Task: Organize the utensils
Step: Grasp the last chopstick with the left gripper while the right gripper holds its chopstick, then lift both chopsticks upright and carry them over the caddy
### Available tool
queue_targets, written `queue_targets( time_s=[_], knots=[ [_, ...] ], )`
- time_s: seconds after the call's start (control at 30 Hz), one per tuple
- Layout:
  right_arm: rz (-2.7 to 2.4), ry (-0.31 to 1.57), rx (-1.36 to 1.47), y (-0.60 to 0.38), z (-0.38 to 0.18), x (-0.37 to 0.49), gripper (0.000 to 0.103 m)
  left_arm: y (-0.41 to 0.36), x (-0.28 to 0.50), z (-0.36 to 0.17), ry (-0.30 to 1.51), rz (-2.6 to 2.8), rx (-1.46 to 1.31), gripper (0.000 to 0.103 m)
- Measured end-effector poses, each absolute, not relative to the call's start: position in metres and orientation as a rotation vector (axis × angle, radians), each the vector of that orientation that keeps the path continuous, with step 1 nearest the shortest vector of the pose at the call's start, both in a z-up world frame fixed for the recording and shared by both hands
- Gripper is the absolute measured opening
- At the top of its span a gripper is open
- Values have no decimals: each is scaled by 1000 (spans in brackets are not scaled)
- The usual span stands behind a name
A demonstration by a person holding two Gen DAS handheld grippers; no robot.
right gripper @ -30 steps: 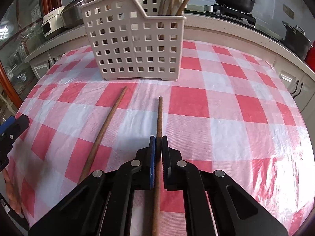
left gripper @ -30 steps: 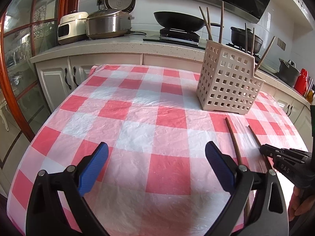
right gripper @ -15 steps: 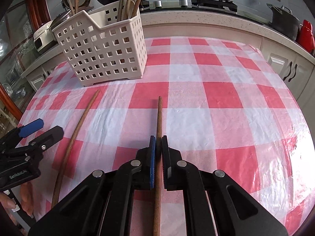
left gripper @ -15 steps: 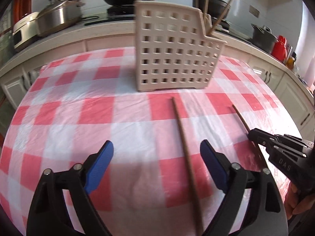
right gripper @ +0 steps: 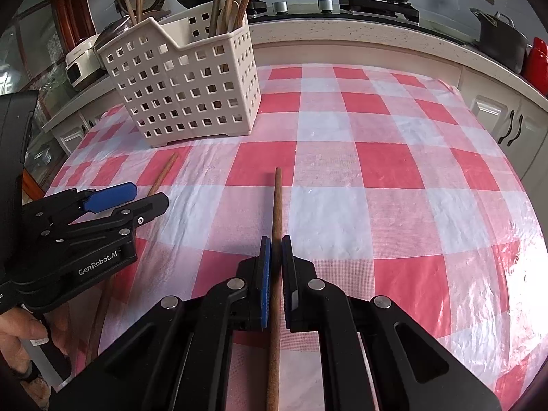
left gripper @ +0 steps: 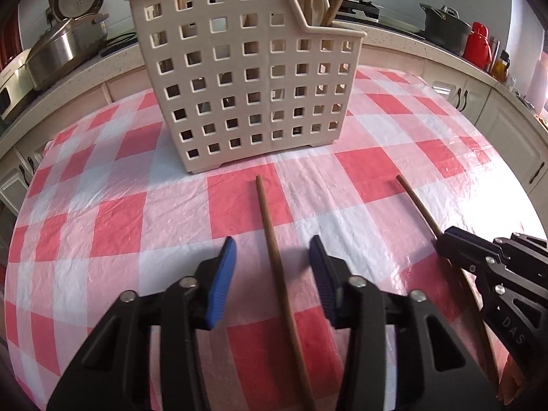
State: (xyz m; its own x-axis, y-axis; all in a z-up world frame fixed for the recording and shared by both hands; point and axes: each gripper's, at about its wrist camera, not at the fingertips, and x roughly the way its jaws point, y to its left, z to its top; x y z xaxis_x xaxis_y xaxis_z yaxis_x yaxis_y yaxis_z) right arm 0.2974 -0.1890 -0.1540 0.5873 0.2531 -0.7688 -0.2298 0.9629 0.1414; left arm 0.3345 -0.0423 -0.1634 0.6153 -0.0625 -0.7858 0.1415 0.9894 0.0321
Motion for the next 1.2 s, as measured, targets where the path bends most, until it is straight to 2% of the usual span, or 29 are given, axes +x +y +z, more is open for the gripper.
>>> queue_targets(
  time_s=[0.2, 0.57, 1.2],
  knots=[
    [272, 905, -40, -181, -153, 299, 7, -47, 331, -163, 913, -147, 133, 8],
    [295, 874, -16, -181, -146, 295, 6, -15, 314, -151, 867, -183, 4, 6],
    [374, 576, -4, -163, -44, 245, 6, 5, 222, -51, 554, -191, -29, 6]
  ],
)
